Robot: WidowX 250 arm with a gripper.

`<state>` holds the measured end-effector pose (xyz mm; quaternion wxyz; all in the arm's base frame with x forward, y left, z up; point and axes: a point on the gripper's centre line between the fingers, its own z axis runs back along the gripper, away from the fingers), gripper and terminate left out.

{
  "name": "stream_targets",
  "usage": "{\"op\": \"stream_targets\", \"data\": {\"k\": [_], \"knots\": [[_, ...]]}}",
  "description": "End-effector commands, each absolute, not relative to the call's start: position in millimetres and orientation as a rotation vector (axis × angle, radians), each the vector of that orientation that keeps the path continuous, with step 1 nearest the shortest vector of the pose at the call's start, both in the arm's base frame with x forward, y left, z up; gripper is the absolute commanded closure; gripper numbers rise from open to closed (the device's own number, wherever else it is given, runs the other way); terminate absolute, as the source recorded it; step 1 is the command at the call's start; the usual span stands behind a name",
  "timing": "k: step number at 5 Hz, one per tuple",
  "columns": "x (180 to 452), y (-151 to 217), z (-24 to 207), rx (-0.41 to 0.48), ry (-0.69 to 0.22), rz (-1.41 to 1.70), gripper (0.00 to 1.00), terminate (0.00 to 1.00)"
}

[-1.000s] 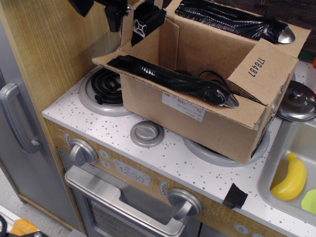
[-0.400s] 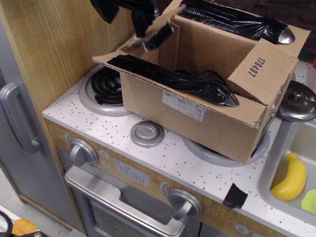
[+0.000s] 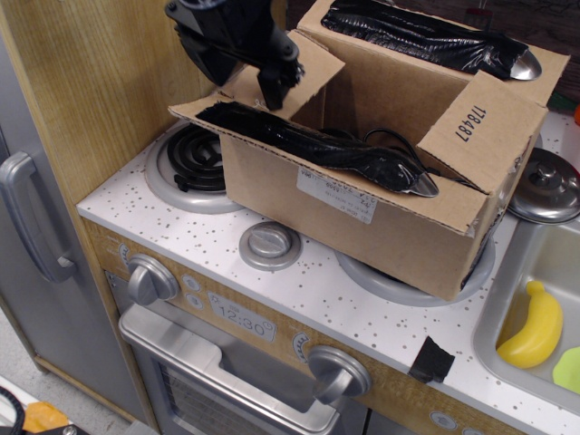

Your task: Close small4fbox flaps

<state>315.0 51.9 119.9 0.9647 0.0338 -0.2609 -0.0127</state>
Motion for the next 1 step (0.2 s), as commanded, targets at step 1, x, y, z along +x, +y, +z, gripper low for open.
{"op": "stream_targets", "data": {"k": [1], "knots": [[324.1,57.3,116.1,0.082,-0.558,-0.090,0.00,1.00]]}}
